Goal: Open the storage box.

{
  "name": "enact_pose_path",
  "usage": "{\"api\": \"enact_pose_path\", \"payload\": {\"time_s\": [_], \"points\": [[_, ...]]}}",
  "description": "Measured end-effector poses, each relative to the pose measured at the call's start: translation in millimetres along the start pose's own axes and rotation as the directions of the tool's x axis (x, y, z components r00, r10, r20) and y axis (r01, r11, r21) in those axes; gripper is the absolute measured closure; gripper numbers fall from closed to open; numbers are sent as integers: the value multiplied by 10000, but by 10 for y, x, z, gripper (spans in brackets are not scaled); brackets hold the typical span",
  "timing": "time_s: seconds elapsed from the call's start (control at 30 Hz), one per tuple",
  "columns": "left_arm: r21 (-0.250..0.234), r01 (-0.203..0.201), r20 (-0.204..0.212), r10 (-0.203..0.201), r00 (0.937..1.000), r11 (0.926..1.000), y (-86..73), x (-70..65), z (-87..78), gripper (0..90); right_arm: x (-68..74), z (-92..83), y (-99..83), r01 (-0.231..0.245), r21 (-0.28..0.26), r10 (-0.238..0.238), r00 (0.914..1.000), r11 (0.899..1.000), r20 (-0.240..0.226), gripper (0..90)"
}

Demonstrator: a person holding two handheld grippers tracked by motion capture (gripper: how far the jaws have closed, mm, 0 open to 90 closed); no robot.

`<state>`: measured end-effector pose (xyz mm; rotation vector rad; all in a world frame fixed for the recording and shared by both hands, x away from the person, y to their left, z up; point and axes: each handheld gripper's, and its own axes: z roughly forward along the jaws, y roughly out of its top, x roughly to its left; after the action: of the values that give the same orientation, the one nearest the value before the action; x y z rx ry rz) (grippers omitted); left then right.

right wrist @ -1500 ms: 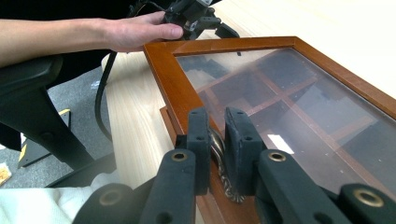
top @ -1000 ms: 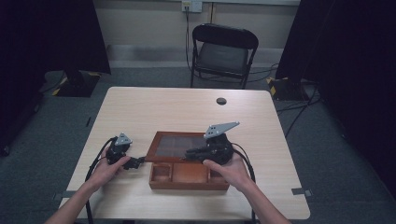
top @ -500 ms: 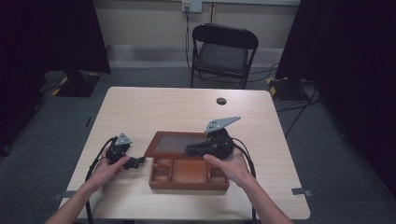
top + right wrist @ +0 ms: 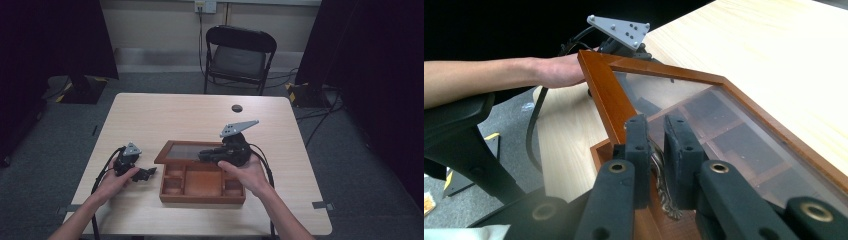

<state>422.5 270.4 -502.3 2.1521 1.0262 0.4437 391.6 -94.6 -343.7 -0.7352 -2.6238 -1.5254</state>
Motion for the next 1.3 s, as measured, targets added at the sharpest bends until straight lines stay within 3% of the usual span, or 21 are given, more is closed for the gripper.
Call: {"api": "enact_pose_path", "payload": {"time_s": [1.3], "points": [[9, 16, 21, -16, 10000, 10000, -1, 0, 0, 34, -148, -56, 232, -90, -137, 89, 9999, 9999, -95, 823]]}}
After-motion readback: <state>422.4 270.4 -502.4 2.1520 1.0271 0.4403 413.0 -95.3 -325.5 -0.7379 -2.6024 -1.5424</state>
